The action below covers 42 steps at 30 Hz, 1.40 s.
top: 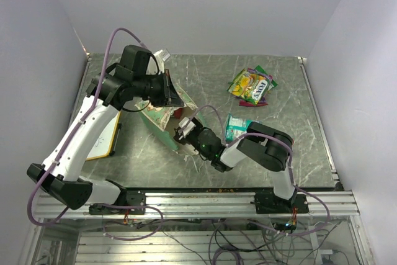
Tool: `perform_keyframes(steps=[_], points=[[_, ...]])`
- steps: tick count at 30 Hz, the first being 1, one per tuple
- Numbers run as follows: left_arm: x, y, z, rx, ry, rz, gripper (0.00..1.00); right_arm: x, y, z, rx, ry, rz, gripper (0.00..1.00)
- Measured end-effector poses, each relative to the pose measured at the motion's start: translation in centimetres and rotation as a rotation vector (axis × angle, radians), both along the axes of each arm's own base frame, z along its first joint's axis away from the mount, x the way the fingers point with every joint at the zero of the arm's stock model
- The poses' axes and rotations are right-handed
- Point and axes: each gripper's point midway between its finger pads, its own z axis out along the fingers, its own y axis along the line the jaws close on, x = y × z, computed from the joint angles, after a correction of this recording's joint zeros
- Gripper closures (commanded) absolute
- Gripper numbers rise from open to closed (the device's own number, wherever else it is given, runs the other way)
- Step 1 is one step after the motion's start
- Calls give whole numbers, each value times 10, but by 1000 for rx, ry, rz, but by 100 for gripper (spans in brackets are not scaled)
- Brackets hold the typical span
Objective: Take the snacks out of the paper bag
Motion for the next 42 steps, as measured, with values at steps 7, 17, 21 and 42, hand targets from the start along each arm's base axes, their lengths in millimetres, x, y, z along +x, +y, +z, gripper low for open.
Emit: perform_keyframes(steps=[7, 17, 21, 42], points=[[1, -4, 3, -7, -8, -33, 93, 8, 23, 23, 48, -78, 42, 36], [-6, -8, -1, -27, 22, -69, 93, 66, 48, 13, 44, -125, -84, 56], [-10, -5, -6, -18, 32, -64, 93, 89, 38, 1, 22, -114, -135, 74], [-9, 41, -14, 143, -32, 95, 93, 51, 2, 14, -8, -101, 4, 100]])
